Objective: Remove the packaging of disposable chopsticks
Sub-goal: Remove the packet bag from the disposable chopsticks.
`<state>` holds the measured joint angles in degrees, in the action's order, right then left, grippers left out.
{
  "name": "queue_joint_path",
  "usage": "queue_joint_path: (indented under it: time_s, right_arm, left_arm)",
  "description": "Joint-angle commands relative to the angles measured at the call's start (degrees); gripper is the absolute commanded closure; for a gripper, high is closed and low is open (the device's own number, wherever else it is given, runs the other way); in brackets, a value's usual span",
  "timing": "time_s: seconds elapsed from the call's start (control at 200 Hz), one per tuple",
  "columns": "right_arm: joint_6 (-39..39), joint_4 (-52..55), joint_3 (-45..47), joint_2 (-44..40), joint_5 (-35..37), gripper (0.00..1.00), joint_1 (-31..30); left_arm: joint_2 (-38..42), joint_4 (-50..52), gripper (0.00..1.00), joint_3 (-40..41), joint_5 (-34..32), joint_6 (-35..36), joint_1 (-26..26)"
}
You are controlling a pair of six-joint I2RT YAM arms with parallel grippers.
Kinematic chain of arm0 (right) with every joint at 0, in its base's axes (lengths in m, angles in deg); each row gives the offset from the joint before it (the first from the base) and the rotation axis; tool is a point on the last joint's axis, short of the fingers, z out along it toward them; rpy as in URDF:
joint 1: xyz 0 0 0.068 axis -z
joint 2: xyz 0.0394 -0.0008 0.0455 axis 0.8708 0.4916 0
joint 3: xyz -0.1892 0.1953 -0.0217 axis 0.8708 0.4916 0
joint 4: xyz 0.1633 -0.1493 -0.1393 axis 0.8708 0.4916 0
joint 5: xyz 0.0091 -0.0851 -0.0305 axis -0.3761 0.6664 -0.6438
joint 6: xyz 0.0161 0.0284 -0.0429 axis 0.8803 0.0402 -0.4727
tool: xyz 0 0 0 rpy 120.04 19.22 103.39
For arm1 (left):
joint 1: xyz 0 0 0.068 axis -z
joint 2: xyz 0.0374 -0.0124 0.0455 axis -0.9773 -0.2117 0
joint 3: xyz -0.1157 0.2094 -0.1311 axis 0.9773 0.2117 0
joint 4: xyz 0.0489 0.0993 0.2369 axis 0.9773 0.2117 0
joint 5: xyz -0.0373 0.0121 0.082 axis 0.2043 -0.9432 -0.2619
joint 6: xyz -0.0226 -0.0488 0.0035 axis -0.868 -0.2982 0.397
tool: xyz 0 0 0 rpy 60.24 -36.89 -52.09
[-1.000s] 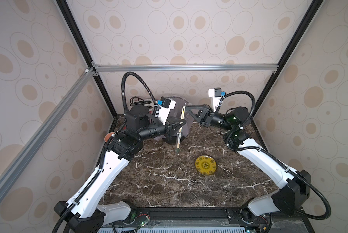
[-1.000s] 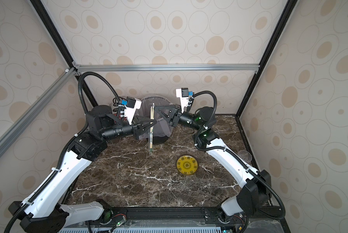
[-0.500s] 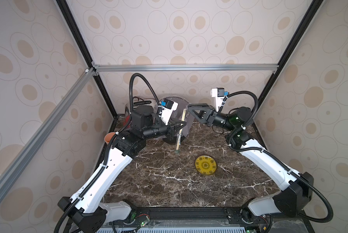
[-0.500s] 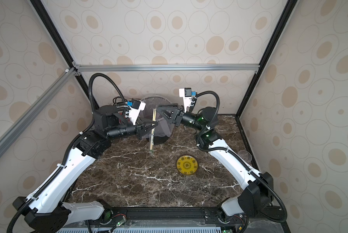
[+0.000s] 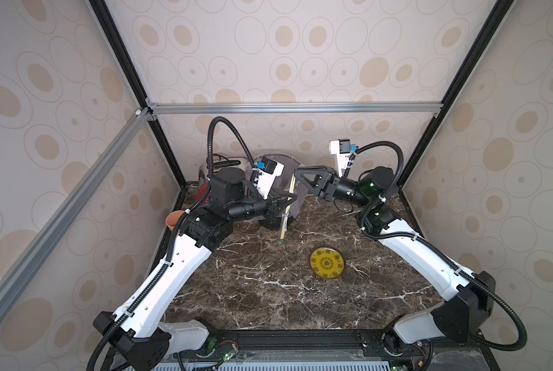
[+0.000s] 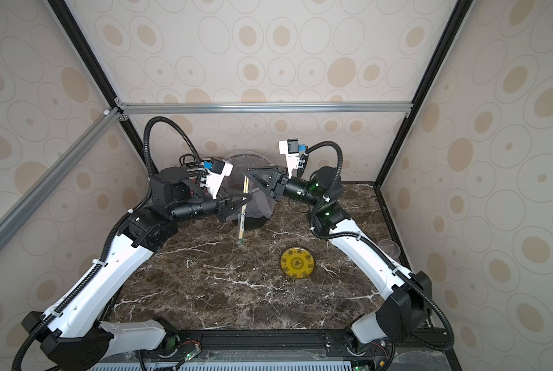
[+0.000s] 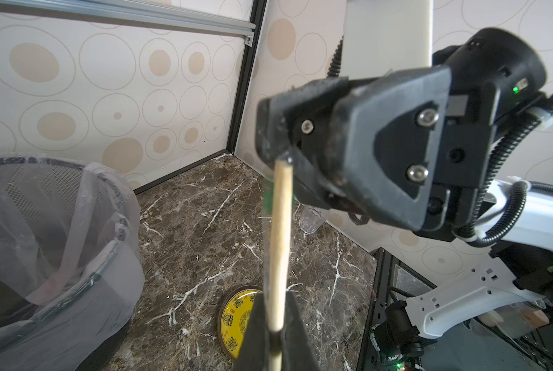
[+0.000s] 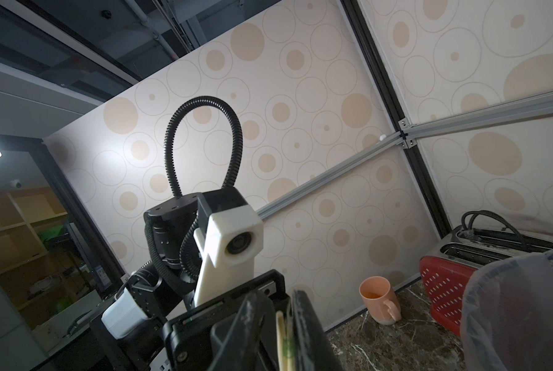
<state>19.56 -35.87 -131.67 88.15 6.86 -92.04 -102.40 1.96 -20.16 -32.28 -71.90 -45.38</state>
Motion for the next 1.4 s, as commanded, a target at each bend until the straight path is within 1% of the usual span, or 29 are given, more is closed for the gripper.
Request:
queue_joint_path:
  time_s: [0.0, 0.045, 0.115, 0.135, 0.28, 0.496, 0.631, 0.716, 0.866, 1.077, 1.152, 1.242, 1.277, 1.302, 1.337, 1.362, 1.397]
  right_arm:
    - [0.4, -0.7, -1.7, 0.7, -0.4, 0.90, -0.2]
    - [0.4, -0.7, -1.8, 0.9, -0.3, 0.94, -0.3]
    - [0.8, -0.7, -2.1, 1.3, -0.5, 0.97, -0.3]
    - [0.9, -0.7, -2.1, 1.3, -0.5, 1.00, -0.3]
    - [0.1, -0.1, -0.8, 0.6, 0.9, 1.00, 0.0]
    - [-0.4, -0.9, 2.9, -2.4, 1.3, 1.00, 0.6]
    - [-1.0, -1.3, 6.9, -4.6, 3.8, 1.00, 0.6]
    - [-0.8, -1.4, 8.4, -5.0, 3.8, 1.00, 0.6]
    - [0.0, -2.2, 11.3, -5.7, 3.4, 1.00, 0.5]
    - [-2.0, 0.4, 17.2, -9.3, 6.1, 1.00, 0.7]
    - [-1.4, 1.0, 18.2, -9.7, 5.4, 1.00, 0.6]
    - [-0.1, -0.2, 18.2, -8.7, 0.8, 1.00, 0.4]
    - [0.1, -0.9, 18.0, -8.1, -0.9, 0.92, 0.1]
    - [0.2, -0.9, 17.9, -7.9, -1.5, 0.81, -0.2]
    - [0.0, -0.7, 18.1, -7.7, -1.8, 0.69, -0.7]
    - [-0.3, -0.3, 18.1, -7.6, -1.5, 0.64, -1.0]
    - [-1.2, 0.5, 18.1, -7.5, -1.3, 0.61, -1.5]
  left_arm:
    - [0.1, 1.3, 1.00, -2.2, 0.8, 1.4, -0.2]
    - [0.2, 1.5, 1.00, -2.1, 0.8, 1.6, -0.2]
    - [0.3, 1.9, 1.00, -2.2, 0.5, 2.0, -0.2]
    - [0.4, 2.0, 1.00, -2.2, 0.4, 2.0, -0.2]
    - [1.3, 1.2, 1.00, -1.7, -0.1, 2.1, -0.2]
    - [1.4, 1.2, 1.00, -2.5, -6.0, 0.5, -0.2]
    - [1.6, -0.2, 1.00, -2.8, -7.7, -0.9, -0.2]
    - [2.0, -1.1, 1.00, -2.6, -9.2, -1.7, -0.2]
    - [2.2, -2.0, 1.00, -2.6, -9.8, -2.5, -0.2]
    - [2.4, -2.8, 1.00, -2.3, -10.7, -2.8, -0.2]
    - [2.2, -3.2, 1.00, -2.2, -10.3, -2.8, -0.2]
    - [1.9, -3.8, 1.00, -2.3, -9.7, -3.1, -0.2]
    - [1.8, -3.9, 1.00, -2.2, -9.4, -3.1, -0.2]
    - [1.8, -4.1, 1.00, -2.2, -9.2, -3.1, -0.2]
    - [1.6, -4.3, 1.00, -2.3, -9.0, -3.1, -0.2]
    - [1.6, -4.4, 1.00, -2.3, -9.1, -3.1, -0.2]
    - [1.5, -4.5, 1.00, -2.4, -8.9, -3.2, -0.2]
